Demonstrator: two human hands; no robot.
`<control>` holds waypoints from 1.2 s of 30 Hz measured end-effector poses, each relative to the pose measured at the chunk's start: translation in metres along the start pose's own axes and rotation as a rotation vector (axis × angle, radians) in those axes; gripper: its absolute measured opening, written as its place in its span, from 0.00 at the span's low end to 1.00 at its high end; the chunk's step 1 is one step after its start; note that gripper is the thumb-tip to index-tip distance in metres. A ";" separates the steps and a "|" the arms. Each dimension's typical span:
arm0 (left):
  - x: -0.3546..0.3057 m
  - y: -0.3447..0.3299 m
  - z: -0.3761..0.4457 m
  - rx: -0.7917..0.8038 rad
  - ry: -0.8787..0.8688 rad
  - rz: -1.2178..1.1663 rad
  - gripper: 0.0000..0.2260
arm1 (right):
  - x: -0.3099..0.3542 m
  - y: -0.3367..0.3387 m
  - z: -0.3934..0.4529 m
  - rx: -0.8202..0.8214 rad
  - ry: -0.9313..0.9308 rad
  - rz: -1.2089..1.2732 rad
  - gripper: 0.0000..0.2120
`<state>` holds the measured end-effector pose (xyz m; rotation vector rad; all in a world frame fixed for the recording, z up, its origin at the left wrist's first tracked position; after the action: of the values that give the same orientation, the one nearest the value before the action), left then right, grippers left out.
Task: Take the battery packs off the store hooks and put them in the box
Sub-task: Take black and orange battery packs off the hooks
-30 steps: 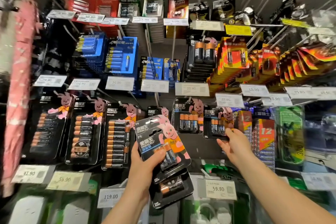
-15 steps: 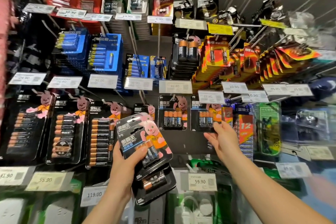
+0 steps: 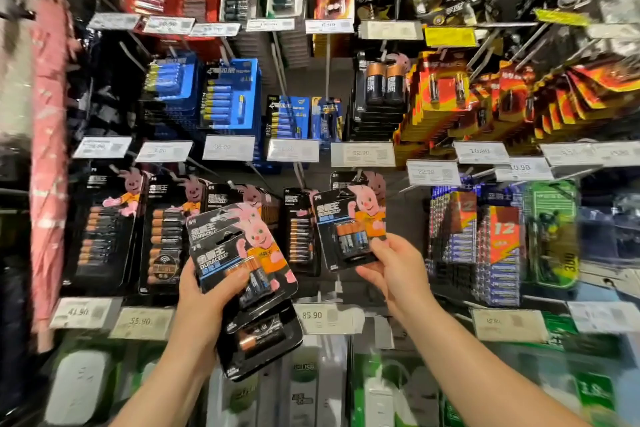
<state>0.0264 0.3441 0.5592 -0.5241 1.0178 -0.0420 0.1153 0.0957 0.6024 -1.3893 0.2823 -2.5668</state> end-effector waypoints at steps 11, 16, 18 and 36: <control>0.020 -0.039 0.005 0.101 0.013 -0.048 0.37 | 0.017 0.076 0.038 -0.379 0.017 0.109 0.14; 0.033 -0.061 0.008 0.156 0.039 -0.064 0.34 | 0.017 0.081 0.050 -0.386 -0.022 0.080 0.11; 0.036 -0.067 0.009 0.156 0.056 -0.065 0.36 | 0.016 0.080 0.053 -0.365 -0.082 0.061 0.17; 0.062 -0.122 -0.004 0.170 0.142 -0.131 0.38 | 0.020 0.019 -0.030 0.239 0.197 -0.431 0.11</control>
<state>0.0815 0.2190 0.5606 -0.4363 1.1057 -0.2833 0.0808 0.0738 0.5975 -1.2168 -0.3238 -2.9617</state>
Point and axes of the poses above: each hand's wrist, its own z-axis towards the middle knuckle, its own y-axis out of the back of the hand, x = y × z, the point moved 5 cm from there along z, towards the middle knuckle, and after that the axes turned 6 degrees about y, right-handed, at the moved point
